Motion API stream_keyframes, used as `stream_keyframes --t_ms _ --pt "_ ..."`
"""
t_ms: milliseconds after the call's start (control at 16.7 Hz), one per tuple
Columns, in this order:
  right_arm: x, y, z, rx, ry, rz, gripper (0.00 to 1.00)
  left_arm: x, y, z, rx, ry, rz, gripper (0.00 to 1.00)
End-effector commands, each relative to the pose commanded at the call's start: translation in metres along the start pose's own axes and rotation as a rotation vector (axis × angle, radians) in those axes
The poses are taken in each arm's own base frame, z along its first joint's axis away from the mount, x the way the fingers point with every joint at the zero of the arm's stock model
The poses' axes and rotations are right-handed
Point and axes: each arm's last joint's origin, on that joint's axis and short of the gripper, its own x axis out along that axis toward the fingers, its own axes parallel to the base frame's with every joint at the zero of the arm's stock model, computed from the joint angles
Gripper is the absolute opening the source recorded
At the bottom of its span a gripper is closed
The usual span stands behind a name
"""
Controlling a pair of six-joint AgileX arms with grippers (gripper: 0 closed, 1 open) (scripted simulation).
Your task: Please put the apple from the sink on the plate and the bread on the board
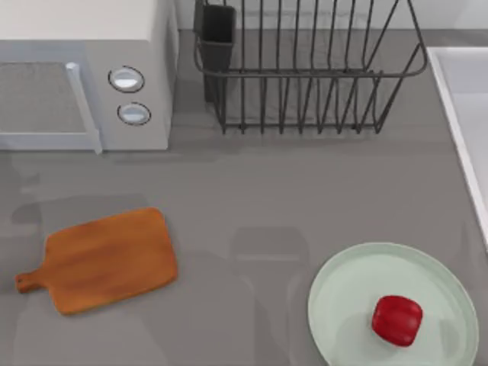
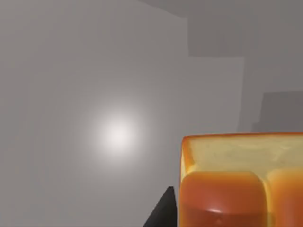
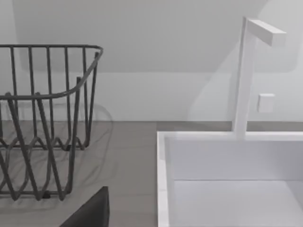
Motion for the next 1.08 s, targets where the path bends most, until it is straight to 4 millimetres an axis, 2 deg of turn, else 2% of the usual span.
stream_keyframes --t_ms 240,540,780,1080 --pt "0.000 0.000 0.000 0.000 0.000 0.000 1.00 0.003 -0.002 0.001 -0.024 0.005 0.001 0.00" --pt "0.000 0.000 0.000 0.000 0.000 0.000 1.00 0.008 -0.032 0.002 -0.196 0.018 0.007 0.00" --pt "0.000 0.000 0.000 0.000 0.000 0.000 1.00 0.016 -0.071 -0.003 -0.469 0.038 0.022 0.00" --pt "0.000 0.000 0.000 0.000 0.000 0.000 1.00 0.025 -0.121 -0.022 -0.927 0.038 0.048 0.00"
